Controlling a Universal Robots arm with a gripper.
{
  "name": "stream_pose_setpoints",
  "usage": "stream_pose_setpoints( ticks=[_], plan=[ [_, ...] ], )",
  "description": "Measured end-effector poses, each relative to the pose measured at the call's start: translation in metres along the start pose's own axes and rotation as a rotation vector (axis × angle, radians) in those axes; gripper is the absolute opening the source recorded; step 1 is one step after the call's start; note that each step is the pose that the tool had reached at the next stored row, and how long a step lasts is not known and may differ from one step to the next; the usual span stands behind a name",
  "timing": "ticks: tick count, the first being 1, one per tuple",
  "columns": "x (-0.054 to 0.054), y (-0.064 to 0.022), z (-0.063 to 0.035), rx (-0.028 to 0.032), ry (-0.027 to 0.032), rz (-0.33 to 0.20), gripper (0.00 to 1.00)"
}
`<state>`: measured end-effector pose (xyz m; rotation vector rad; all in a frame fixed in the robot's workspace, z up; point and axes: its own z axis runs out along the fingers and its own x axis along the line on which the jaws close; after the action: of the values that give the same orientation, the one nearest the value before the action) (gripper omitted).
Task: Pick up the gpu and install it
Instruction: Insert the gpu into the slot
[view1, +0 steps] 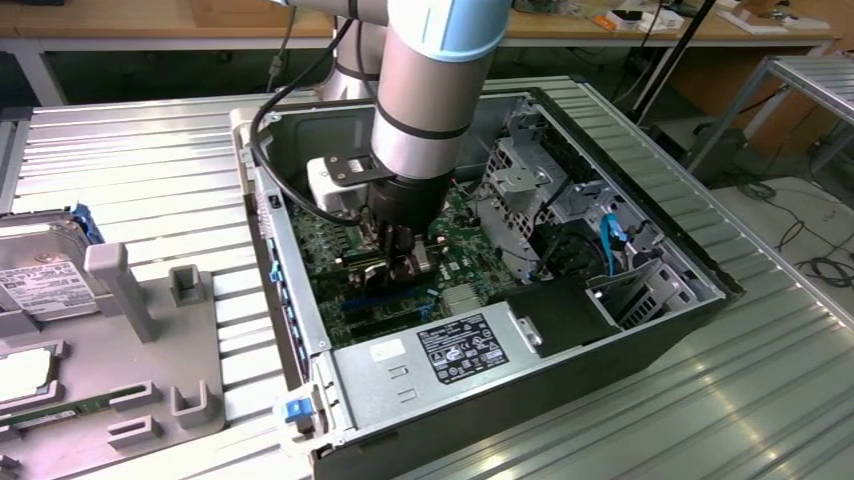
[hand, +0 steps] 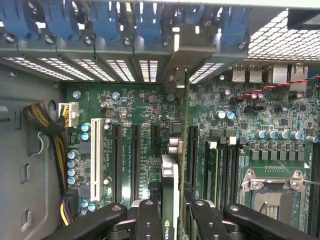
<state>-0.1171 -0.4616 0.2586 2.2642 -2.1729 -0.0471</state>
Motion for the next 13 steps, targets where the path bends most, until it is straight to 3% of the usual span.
stream_pose_setpoints(
  ticks=[13],
  plan=[
    [0.0, 0.0008, 0.0046, 0.0009, 0.0004, -0.003, 0.27]
  ],
)
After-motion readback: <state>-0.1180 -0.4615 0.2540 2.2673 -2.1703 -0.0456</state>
